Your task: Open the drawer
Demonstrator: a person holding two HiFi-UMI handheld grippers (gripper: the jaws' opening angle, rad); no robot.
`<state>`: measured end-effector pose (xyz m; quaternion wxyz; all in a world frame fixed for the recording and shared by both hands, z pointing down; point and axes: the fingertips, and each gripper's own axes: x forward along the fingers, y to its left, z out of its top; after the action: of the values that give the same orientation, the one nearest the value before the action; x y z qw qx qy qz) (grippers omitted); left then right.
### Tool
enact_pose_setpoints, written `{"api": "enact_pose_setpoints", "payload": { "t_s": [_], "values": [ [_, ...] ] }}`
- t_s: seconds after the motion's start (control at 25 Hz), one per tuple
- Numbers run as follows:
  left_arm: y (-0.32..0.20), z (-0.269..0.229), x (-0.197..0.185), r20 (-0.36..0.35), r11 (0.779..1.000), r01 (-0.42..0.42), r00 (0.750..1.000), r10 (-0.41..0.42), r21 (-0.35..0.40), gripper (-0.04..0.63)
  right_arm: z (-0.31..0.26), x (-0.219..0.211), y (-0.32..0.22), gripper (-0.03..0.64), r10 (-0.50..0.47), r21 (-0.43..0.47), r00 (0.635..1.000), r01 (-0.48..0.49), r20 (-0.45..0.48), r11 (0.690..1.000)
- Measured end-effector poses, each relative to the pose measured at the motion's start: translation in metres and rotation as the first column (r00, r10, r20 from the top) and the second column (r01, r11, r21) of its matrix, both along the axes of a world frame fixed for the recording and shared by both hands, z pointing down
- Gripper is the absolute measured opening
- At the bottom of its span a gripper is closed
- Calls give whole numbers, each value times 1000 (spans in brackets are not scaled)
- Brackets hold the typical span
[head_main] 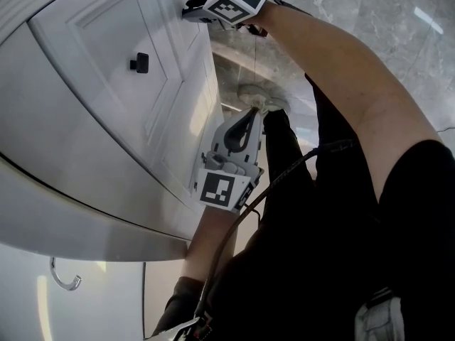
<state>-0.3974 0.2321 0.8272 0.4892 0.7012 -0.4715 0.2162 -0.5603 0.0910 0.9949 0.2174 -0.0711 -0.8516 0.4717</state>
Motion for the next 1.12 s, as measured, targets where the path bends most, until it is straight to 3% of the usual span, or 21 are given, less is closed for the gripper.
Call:
{"api": "enact_pose_setpoints", "payload": {
  "t_s": [0.68,1.12],
  "values": [
    [4,-1,2,-25,1000,-14,1000,14,11,2,1,38,1,123,2,18,1000,-1,-9,1000],
    [-4,-4,0,-4,999,-5,1000,5,32,2,-1,65,1,123,10,21,1000,-9,-14,1000]
  ]
}}
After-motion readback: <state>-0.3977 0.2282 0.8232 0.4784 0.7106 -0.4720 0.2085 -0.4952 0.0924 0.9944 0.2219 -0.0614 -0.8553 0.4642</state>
